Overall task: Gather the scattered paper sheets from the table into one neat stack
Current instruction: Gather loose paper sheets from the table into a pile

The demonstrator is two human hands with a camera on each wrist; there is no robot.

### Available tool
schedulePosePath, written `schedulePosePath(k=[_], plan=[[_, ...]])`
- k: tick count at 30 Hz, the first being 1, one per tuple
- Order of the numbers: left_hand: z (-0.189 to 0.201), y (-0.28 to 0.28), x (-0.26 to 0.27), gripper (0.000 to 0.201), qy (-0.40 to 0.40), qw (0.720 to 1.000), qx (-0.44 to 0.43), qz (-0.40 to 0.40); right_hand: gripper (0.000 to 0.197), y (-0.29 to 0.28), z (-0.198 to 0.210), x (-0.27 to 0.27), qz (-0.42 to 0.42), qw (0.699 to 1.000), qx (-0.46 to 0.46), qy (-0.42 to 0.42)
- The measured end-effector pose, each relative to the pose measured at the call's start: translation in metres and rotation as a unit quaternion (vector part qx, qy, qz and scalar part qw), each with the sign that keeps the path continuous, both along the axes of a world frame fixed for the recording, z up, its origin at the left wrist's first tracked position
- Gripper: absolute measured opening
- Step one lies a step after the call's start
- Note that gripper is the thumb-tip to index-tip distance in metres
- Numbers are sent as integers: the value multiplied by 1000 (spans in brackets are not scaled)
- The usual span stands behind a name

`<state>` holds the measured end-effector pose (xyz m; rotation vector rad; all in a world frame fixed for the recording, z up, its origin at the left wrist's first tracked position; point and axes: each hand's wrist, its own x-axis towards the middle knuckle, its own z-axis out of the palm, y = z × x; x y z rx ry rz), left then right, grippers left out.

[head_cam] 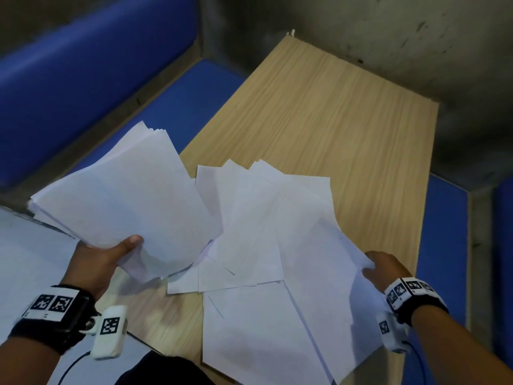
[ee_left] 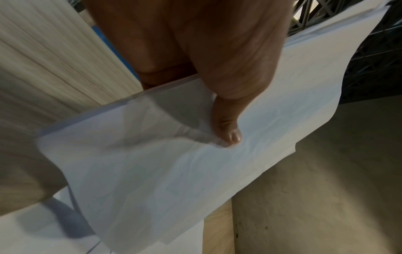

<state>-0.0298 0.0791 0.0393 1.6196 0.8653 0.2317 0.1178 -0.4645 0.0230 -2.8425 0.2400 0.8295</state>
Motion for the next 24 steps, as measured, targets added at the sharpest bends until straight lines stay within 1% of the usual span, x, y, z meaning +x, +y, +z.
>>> schedulePosePath(k=[2,4,6,9,11,12,15,17,18,20,21,22,24], plan=[[1,6,-2,46,5,1000,-3,1,15,-3,27,-3,4,999,40,-10],[3,10,-3,46,11,1000,-2,-2,6,-5,58,-7,0,996,82,-34],[5,14,-4,45,14,1000,-1,3,8,2,95,-12,-2,990,124,-63],[10,20,-6,43,20,1000,-4,10,18,25,149,-13,-2,975,208,-84],[11,26,-6,41,18,1000,-11,17,23,44,166,-4,-25,958,271,-91],[13,28,-6,39,22,1000,-8,20,23,55,165,2,-41,951,289,-102],[20,31,-7,33,30,999,6,36,18,101,138,22,-67,937,319,-126],[26,29,-8,22,37,999,10,37,16,135,105,32,-71,941,309,-122],[24,32,-9,21,41,999,9,34,15,153,83,35,-74,947,294,-105],[25,38,-11,23,41,998,15,42,21,187,37,40,-92,958,269,-43],[25,42,-13,25,42,998,18,49,29,202,15,41,-104,963,250,-9],[22,47,-15,27,48,997,11,54,42,215,-2,42,-120,966,227,18],[15,54,-19,33,51,998,5,48,86,236,-26,41,-188,962,190,50]])
